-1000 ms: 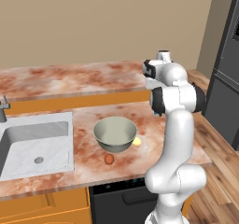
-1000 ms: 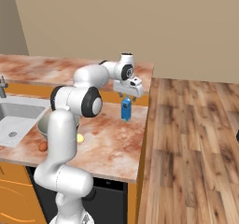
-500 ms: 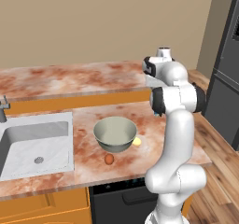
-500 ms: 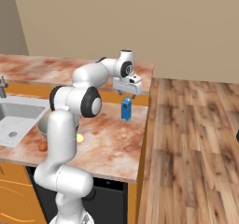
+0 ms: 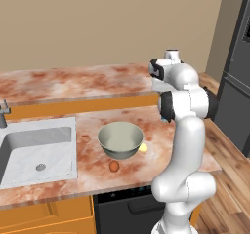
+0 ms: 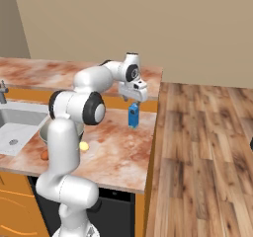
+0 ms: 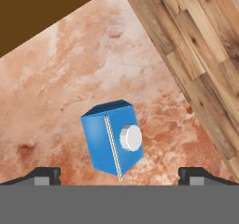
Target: Gather the eggs and milk located in the vicinity of the sink area and place them right next to the bowl.
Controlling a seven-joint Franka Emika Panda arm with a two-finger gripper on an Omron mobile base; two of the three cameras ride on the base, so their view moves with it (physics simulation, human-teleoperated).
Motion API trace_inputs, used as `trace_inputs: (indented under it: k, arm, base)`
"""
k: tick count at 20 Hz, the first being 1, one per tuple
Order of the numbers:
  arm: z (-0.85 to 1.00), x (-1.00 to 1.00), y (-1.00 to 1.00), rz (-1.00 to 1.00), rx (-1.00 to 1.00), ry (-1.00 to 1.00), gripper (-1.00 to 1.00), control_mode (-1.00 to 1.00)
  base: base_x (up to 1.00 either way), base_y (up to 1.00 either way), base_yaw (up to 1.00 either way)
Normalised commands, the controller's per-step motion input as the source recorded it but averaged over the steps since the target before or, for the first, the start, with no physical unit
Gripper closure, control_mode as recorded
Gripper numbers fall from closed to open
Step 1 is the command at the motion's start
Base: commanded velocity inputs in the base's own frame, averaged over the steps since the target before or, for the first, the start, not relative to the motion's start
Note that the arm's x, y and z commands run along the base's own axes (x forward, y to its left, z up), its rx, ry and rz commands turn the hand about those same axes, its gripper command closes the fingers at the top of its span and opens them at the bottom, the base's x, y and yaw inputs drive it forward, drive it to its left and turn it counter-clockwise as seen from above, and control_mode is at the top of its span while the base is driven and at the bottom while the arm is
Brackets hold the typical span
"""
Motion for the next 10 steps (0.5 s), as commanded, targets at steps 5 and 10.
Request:
trace_inputs:
  k: [5,10]
  arm:
    - [-0.04,-0.08,0.02,-0.04,0.0,0.0,-1.0,-1.0]
    - [-0.03,0.11,-0.09,0.0,0.0,0.0,-1.0,-1.0]
  base:
    - [0.0,0.0,0.0]
    - [0.0,0.0,0.0]
